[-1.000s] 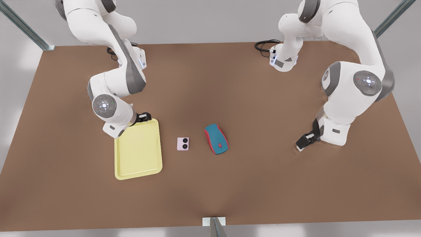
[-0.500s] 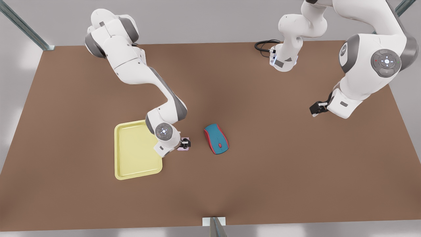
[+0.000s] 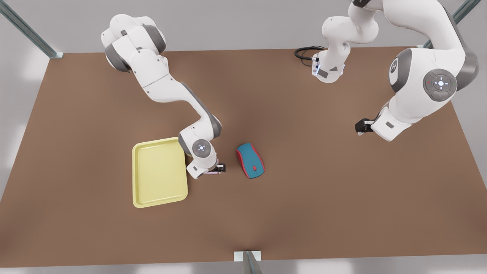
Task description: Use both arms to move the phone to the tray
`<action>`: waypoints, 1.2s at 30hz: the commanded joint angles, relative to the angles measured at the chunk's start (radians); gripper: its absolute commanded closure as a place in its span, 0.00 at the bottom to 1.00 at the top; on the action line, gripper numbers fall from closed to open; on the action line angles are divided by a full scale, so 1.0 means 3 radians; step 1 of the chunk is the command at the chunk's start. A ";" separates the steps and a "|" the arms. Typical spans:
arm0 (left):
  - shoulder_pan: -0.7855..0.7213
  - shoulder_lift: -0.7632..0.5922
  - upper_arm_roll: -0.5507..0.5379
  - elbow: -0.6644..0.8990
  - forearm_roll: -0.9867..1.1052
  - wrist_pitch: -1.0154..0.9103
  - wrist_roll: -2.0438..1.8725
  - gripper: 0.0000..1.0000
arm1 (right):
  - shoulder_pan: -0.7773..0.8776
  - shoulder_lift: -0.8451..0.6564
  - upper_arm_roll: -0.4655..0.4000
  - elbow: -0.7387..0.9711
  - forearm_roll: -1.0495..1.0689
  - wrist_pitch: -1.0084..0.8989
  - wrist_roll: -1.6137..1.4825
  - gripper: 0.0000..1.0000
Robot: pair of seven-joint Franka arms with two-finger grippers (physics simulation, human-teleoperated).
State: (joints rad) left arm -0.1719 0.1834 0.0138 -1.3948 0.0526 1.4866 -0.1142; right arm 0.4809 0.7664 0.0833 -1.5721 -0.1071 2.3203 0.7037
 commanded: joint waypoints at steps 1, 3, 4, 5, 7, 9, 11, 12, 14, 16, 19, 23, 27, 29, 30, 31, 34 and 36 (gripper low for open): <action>0.0000 0.0002 0.0000 0.0002 0.0004 0.0030 0.0396 0.00 | 0.0003 -0.0008 0.0004 -0.0077 -0.0006 0.0247 0.0339 0.00; 0.0000 0.0018 0.0000 0.0002 0.0004 0.0030 0.0391 0.00 | 0.0003 -0.0008 0.0004 -0.0149 -0.0011 0.0329 0.0339 0.00; 0.0000 0.0018 0.0000 0.0002 0.0004 0.0030 0.0391 0.00 | 0.0008 0.0002 -0.0002 -0.0154 -0.0011 0.0345 0.0344 0.00; 0.0000 0.0018 0.0000 0.0002 0.0004 0.0030 0.0391 0.00 | 0.0008 0.0002 0.0004 -0.0149 -0.0011 0.0345 0.0344 0.00; 0.0000 0.0018 0.0000 0.0002 0.0004 0.0030 0.0386 0.00 | 0.0008 0.0017 0.0004 -0.0149 -0.0006 0.0345 0.0344 0.00; 0.0000 0.0023 0.0000 0.0002 0.0004 0.0030 0.0376 0.00 | 0.0008 0.0028 0.0004 -0.0154 -0.0006 0.0345 0.0349 0.00; 0.0000 0.0023 0.0000 0.0002 0.0004 0.0030 0.0376 0.00 | 0.0008 0.0028 0.0004 -0.0149 -0.0011 0.0345 0.0339 0.00; 0.0000 0.0023 0.0000 0.0002 0.0004 0.0030 0.0376 0.00 | 0.0008 0.0028 -0.0001 -0.0149 -0.0011 0.0345 0.0339 0.00; 0.0000 0.0028 0.0000 0.0002 0.0004 0.0030 0.0376 0.00 | 0.0008 0.0048 0.0004 -0.0149 -0.0016 0.0345 0.0334 0.00; 0.0000 0.0033 0.0000 0.0002 0.0004 0.0030 0.0376 0.00 | 0.0008 0.0063 0.0004 -0.0149 -0.0016 0.0350 0.0318 0.00; 0.0000 0.0033 0.0000 0.0002 0.0004 0.0030 0.0376 0.00 | 0.0008 0.0068 0.0004 -0.0149 -0.0011 0.0350 0.0298 0.03; 0.0000 0.0033 0.0000 0.0002 0.0004 0.0030 0.0376 0.00 | 0.0003 0.0079 0.0004 -0.0144 -0.0011 0.0345 0.0293 0.05; 0.0000 0.0033 0.0000 0.0002 0.0004 0.0030 0.0370 0.00 | 0.0013 0.0048 0.0014 -0.0185 -0.0011 0.0329 0.0262 0.06; 0.0005 0.0038 0.0000 0.0002 0.0004 0.0030 0.0376 0.00 | 0.0018 0.0048 0.0024 -0.0221 -0.0011 0.0339 0.0221 0.06; 0.0000 0.0038 0.0000 0.0002 0.0004 0.0030 0.0376 0.00 | 0.0018 0.0048 0.0029 -0.0246 -0.0016 0.0350 0.0211 0.06; 0.0006 0.0043 0.0000 0.0002 0.0004 0.0030 0.0375 0.00 | 0.0018 0.0048 0.0029 -0.0262 -0.0016 0.0350 0.0206 0.06; 0.0006 0.0043 0.0005 0.0002 0.0004 0.0030 0.0376 0.00 | 0.0018 0.0048 0.0029 -0.0267 -0.0011 0.0370 0.0150 0.10; 0.0006 0.0043 0.0000 -0.0004 0.0004 0.0030 0.0376 0.00 | 0.0013 0.0048 0.0029 -0.0262 -0.0011 0.0370 0.0150 0.13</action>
State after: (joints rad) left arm -0.1703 0.1974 0.0149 -1.3960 0.0531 1.4960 -0.0165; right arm 0.4854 0.7819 0.0920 -1.6510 -0.1115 2.4273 0.7719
